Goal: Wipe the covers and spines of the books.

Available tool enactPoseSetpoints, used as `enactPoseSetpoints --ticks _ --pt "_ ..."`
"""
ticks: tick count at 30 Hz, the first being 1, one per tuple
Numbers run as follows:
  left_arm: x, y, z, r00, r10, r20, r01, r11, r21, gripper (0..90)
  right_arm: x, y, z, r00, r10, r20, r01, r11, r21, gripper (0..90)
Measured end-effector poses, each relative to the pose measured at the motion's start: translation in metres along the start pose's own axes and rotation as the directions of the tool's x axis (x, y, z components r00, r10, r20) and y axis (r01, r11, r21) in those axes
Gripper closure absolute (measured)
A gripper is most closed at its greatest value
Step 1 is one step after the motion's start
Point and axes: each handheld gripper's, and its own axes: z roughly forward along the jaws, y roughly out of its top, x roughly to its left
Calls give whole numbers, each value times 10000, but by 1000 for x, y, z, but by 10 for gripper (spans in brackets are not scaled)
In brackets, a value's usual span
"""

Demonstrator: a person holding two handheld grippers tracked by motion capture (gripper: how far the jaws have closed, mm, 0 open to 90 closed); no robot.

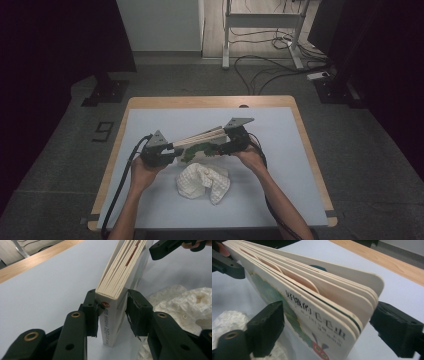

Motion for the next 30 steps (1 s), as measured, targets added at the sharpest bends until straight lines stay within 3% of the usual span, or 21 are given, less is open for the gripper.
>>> enactPoseSetpoints --ticks 15,17,21,26,30 --pt "2 0 2 9998 -220 35 220 9997 -91 607 14 -6 -21 9988 129 -474 -115 9995 302 132" --pt "2 0 1 9997 -226 11 226 9997 -74 605 15 -6 -21 9992 61 -392 -51 9996 261 145" --pt "2 0 1 9994 -349 40 349 9994 -5 585 16 -5 -20 9998 89 191 -94 9997 217 272" --pt "1 -2 -1 9990 -422 -117 424 9989 176 492 17 -4 -19 9978 138 654 -149 9998 164 371" --pt "1 -8 -9 9969 -781 -137 782 9969 109 411 17 -5 -20 9956 177 922 -191 9997 134 443"
